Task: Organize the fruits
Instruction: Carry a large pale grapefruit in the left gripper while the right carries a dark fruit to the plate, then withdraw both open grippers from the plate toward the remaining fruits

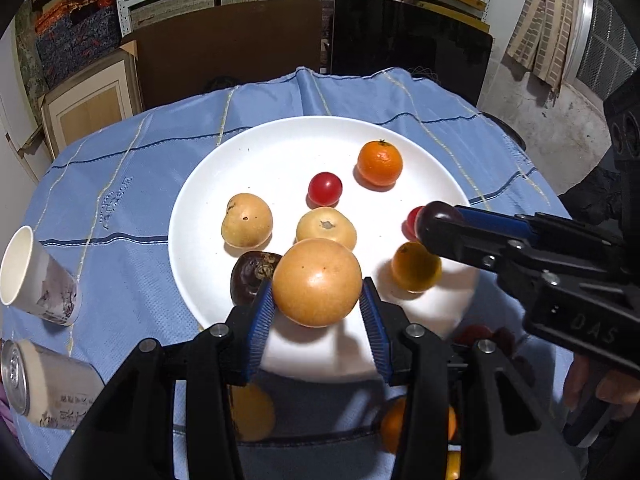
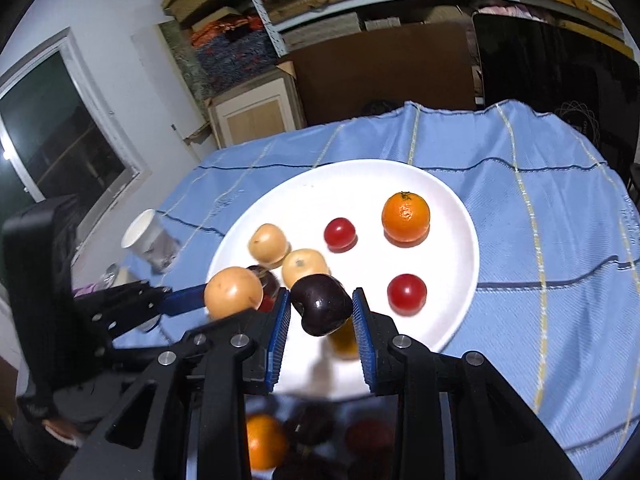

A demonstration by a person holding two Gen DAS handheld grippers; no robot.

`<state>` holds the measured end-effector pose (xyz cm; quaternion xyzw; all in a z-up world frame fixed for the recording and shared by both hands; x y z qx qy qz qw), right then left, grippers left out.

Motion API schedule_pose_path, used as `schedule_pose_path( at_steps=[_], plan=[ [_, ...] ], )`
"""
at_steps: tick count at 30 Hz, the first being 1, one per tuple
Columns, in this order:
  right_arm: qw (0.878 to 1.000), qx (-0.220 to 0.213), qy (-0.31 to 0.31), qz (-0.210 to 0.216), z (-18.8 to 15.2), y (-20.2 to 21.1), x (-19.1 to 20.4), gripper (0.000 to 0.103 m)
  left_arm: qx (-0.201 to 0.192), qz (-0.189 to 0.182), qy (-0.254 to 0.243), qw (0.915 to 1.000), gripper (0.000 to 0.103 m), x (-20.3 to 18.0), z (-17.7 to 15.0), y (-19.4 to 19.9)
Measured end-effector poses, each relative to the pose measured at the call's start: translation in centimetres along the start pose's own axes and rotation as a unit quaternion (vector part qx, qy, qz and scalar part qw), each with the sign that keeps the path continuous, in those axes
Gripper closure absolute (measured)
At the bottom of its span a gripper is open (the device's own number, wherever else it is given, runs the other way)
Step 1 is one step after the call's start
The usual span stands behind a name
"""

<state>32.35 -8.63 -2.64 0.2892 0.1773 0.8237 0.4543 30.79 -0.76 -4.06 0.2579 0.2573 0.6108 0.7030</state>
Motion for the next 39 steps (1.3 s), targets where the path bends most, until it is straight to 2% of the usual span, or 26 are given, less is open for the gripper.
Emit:
schedule_pose_path(
  at_steps=[2, 4, 6, 7, 11, 15, 17, 22, 29, 33, 39],
  plan=[
    [1.0, -0.001, -0.009, -0.006, 0.0, -0.8, -0.3, 0.069, 0.003, 0.005, 0.001, 1.0, 0.06, 0.2, -0.1, -0.6],
    [1.0, -0.006, -0.019, -0.004, -0.1, -0.8, -0.4, 0.058, 0.005, 0.015, 0.004, 0.9999, 0.057, 0.5, -0.2, -0.7],
    [1.0, -0.009, -0.016, -0.005, -0.1, -0.6, -0.3, 0.057, -0.012, 0.023, 0.001, 0.9997, 0.042, 0.7, 0.3, -0.2],
    [1.0, -0.01, -0.013, -0.003, -0.2, -0.3, -0.2, 0.057, -0.018, 0.028, -0.001, 0.9995, 0.04, 0.8, 0.5, 0.0],
    [1.0, -0.009, -0.022, 0.002, -0.7, 1.3, -0.4, 0.057, -0.033, 0.024, 0.015, 0.9991, 0.038, 1.4, 1.0, 1.8],
    [0.999, -0.017, -0.03, 0.004, -1.6, 3.9, -0.8, 0.047, -0.046, 0.025, 0.035, 0.998, 0.033, 2.3, 0.9, 4.0],
    [0.999, -0.021, -0.031, 0.006, -2.2, 5.4, -0.8, 0.047, -0.049, 0.026, 0.041, 0.9976, 0.032, 2.7, 0.4, 5.2],
    [0.999, -0.025, -0.026, 0.008, -4.4, 8.7, -0.4, 0.045, -0.049, 0.029, 0.048, 0.9973, 0.03, 3.4, -1.7, 7.6],
    [1.0, -0.009, 0.005, 0.009, -8.8, 11.6, 1.2, 0.045, -0.047, 0.038, 0.038, 0.9974, 0.029, 3.3, -6.1, 10.8],
    [1.0, 0.004, 0.024, 0.01, -11.1, 12.4, 2.3, 0.045, -0.044, 0.039, 0.037, 0.9976, 0.024, 2.7, -8.4, 11.8],
    [0.999, 0.017, 0.034, 0.007, -13.7, 13.0, 3.0, 0.045, -0.03, 0.033, 0.036, 0.9983, 0.024, 1.9, -11.1, 12.2]
  ],
)
Point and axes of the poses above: each gripper's, at about its wrist camera, not at the fingertips, and y roughly against the way its jaws point, x to its left, z to its top, the point moved 10 cm from there along -y, roughly the way its jaws point, and after that the axes turned 12 degrees about -x, right-handed, at the moved point
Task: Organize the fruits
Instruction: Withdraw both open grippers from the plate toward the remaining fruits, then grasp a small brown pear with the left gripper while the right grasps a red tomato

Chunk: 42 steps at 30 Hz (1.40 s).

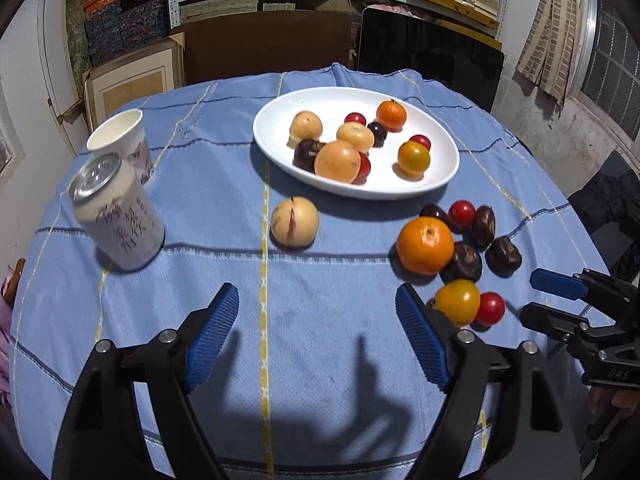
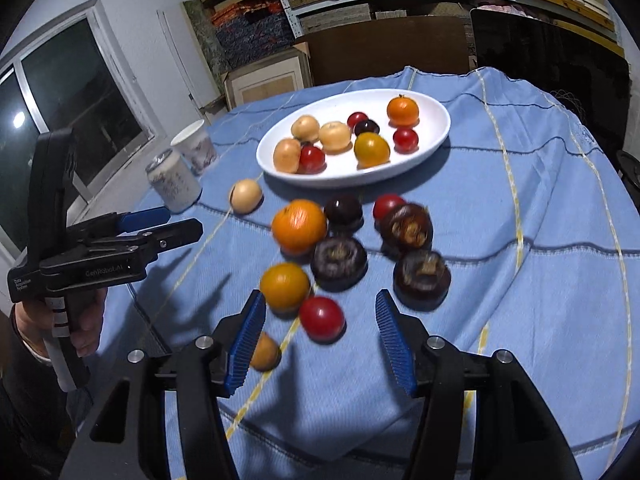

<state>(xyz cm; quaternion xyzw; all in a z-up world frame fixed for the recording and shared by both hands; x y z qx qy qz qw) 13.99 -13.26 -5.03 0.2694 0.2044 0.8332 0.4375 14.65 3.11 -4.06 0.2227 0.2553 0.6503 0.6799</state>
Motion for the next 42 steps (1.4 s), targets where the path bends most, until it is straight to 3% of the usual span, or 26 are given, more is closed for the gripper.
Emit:
schedule_pose_path(
  at_steps=[12, 21, 34, 35, 37, 39, 42],
  plan=[
    [1.0, 0.016, 0.002, -0.015, -2.1, -0.1, -0.5, 0.041, 0.003, 0.006, 0.003, 1.0, 0.024, 0.3, -2.1, 0.8],
    [0.997, 0.02, 0.045, -0.052, -2.2, -0.8, -0.2, 0.04, 0.009, 0.002, -0.012, 0.9999, 0.024, 0.0, -3.2, -0.2],
    [0.995, 0.026, 0.075, -0.065, -1.4, -3.3, 0.5, 0.041, 0.013, -0.017, -0.017, 0.9996, 0.023, 0.0, -4.2, -1.1],
    [0.995, 0.028, 0.075, -0.065, -1.4, -3.4, 0.5, 0.043, 0.012, -0.018, -0.017, 0.9996, 0.023, -0.1, -4.2, -1.1],
    [0.997, 0.032, 0.06, -0.043, -1.5, -3.6, 0.7, 0.059, 0.012, -0.019, -0.018, 0.9996, 0.023, -0.2, -4.2, -1.1],
    [0.996, 0.048, 0.058, -0.048, -2.1, -4.1, 0.4, 0.073, 0.013, -0.02, -0.021, 0.9995, 0.023, -0.4, -4.3, -1.2],
    [0.998, 0.043, 0.037, -0.037, -2.2, -3.9, 0.2, 0.073, 0.013, -0.017, -0.029, 0.9994, 0.023, -0.7, -4.4, -1.1]
  ],
)
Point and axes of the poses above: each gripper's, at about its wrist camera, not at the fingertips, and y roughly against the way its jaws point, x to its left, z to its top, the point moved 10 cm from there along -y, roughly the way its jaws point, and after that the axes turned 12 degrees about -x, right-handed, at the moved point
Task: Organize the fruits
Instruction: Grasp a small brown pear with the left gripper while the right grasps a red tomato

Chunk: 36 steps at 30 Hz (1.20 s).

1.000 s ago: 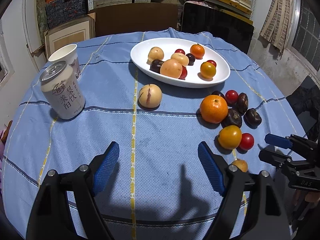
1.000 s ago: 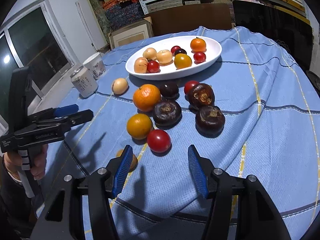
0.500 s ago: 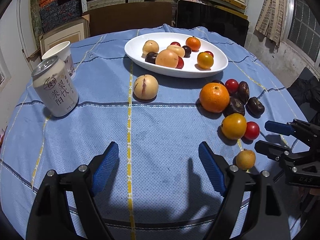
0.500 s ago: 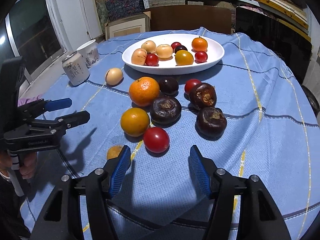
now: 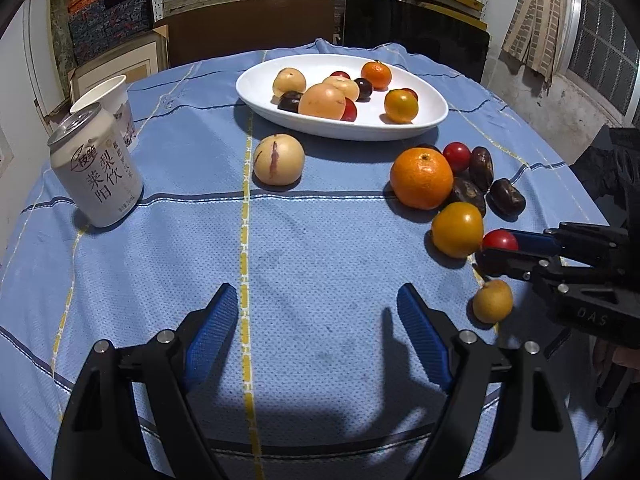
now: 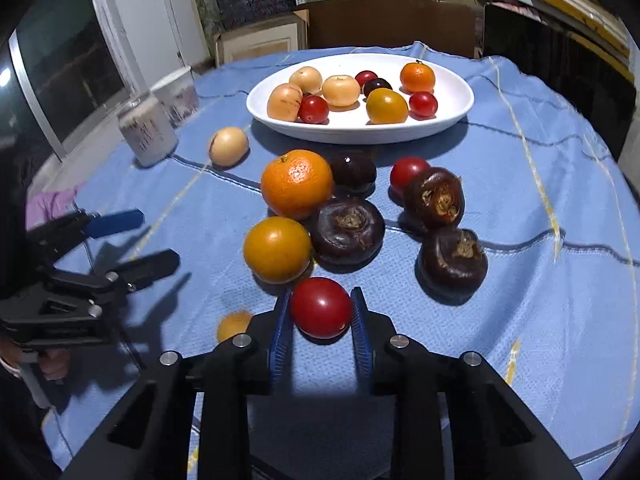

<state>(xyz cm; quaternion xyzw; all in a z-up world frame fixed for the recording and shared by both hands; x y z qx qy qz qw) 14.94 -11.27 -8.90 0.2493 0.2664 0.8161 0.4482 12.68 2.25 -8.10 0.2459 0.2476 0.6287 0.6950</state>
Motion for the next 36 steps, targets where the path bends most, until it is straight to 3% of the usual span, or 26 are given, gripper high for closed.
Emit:
schedule_pose_path(
  at_steps=[13, 23, 25, 27, 29, 32, 34, 35, 36],
  plan=[
    [0.998, -0.034, -0.058, 0.013, -0.8, 2.7, -2.8, 0.073, 0.006, -0.023, -0.039, 0.9989, 0.023, -5.9, 0.2, 1.4],
    [0.996, -0.057, -0.067, 0.018, -0.2, 3.7, -3.5, 0.073, 0.01, -0.037, -0.064, 0.9972, 0.023, -10.1, 0.0, 1.3],
    [0.995, -0.06, -0.072, 0.023, -0.3, 3.8, -3.7, 0.073, 0.012, -0.039, -0.07, 0.9968, 0.028, -10.6, -0.1, 0.9],
    [0.995, -0.061, -0.073, 0.023, -0.2, 3.8, -3.7, 0.073, 0.023, -0.042, -0.066, 0.9967, 0.039, -10.7, -0.5, 0.4],
    [0.995, -0.062, -0.074, 0.026, -0.2, 3.9, -3.8, 0.073, 0.032, -0.041, -0.06, 0.9968, 0.04, -10.7, -0.9, -0.1],
    [0.995, -0.06, -0.074, 0.027, -0.3, 3.8, -3.7, 0.073, 0.043, -0.051, -0.05, 0.9965, 0.056, -10.8, -1.3, -0.7],
    [0.995, -0.059, -0.073, 0.028, -0.4, 3.7, -3.6, 0.073, 0.042, -0.055, -0.047, 0.9965, 0.061, -10.9, -1.4, -0.8],
    [0.995, -0.059, -0.073, 0.028, -0.4, 3.6, -3.6, 0.073, 0.043, -0.061, -0.054, 0.9957, 0.075, -11.2, -1.4, -0.8],
    [0.995, -0.058, -0.073, 0.027, -0.4, 3.6, -3.7, 0.073, 0.043, -0.062, -0.057, 0.9955, 0.074, -11.2, -1.4, -0.7]
  ],
)
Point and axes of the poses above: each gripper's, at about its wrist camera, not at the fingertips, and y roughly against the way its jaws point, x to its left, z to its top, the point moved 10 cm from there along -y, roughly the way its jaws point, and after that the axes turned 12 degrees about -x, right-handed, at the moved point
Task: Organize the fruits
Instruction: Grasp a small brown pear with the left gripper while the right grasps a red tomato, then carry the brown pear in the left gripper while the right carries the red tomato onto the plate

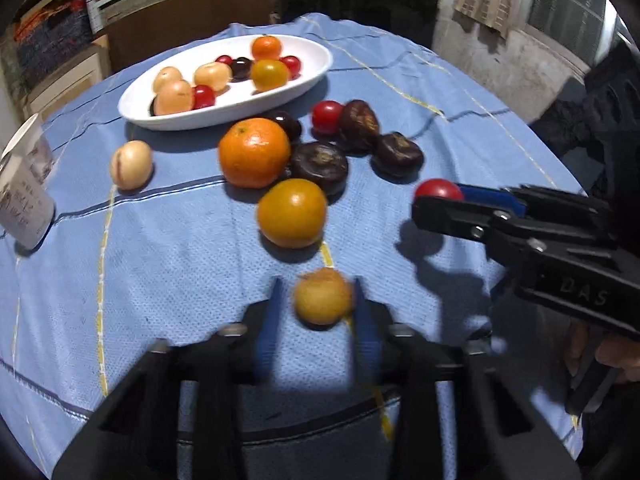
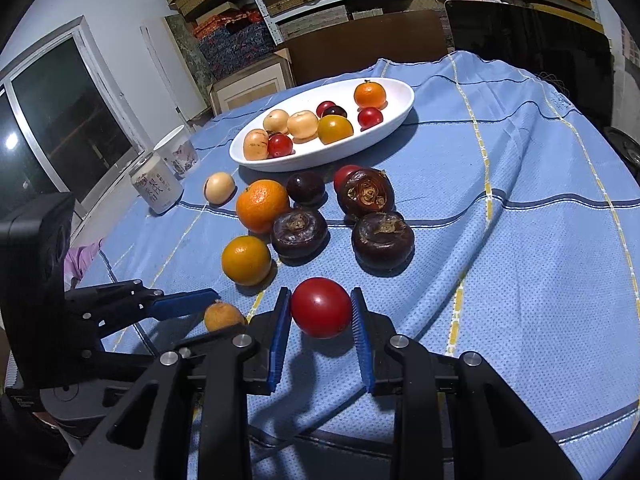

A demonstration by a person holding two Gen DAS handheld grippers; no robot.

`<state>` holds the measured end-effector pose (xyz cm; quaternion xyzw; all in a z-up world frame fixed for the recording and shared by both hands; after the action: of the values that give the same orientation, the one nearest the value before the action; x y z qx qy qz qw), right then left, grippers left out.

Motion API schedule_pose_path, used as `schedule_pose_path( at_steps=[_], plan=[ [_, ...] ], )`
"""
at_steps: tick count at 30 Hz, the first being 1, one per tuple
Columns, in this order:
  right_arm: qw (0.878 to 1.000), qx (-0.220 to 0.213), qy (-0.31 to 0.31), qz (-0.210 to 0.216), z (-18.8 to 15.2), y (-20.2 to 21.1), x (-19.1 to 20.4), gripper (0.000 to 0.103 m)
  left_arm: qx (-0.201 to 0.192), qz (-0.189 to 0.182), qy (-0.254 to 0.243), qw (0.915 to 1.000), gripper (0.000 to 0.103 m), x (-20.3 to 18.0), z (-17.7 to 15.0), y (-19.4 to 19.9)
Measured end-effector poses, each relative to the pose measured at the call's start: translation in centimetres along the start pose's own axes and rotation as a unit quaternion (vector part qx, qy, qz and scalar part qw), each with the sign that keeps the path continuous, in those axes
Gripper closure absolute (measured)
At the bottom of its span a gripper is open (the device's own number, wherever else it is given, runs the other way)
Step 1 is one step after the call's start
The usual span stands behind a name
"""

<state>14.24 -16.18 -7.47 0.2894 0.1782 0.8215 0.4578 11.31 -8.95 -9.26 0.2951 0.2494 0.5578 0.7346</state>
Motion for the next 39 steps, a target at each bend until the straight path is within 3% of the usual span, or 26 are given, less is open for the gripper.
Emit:
schedule_pose_path(
  at_steps=[10, 18, 30, 39],
  plan=[
    [1.0, 0.003, 0.011, -0.004, -0.2, -0.1, 0.4, 0.073, -0.013, 0.017, 0.022, 0.9995, 0.075, 2.7, 0.1, 2.1],
    [0.999, -0.002, 0.032, -0.005, 0.8, 1.1, 1.6, 0.073, -0.044, 0.044, 0.02, 0.9978, 0.075, 6.3, 2.8, 5.0],
    [0.996, -0.04, 0.074, -0.008, 7.8, 3.6, 3.0, 0.072, -0.095, 0.055, 0.014, 0.9938, 0.075, 9.1, 9.7, 7.1],
    [0.994, -0.056, 0.097, 0.0, 14.0, 0.9, 4.3, 0.072, -0.102, 0.054, 0.022, 0.9931, 0.075, 10.9, 14.8, 4.2]
  ],
)
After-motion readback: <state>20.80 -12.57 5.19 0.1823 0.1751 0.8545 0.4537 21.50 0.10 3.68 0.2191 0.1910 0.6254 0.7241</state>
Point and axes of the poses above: each gripper's, at about its wrist camera, not at the fingertips, and y roughly against the way its jaws point, x to its left, z to its top, the point moved 10 cm from there along -y, roughly the way its jaws point, and after that the axes turned 12 degrees about -x, right-handed, at the moved point
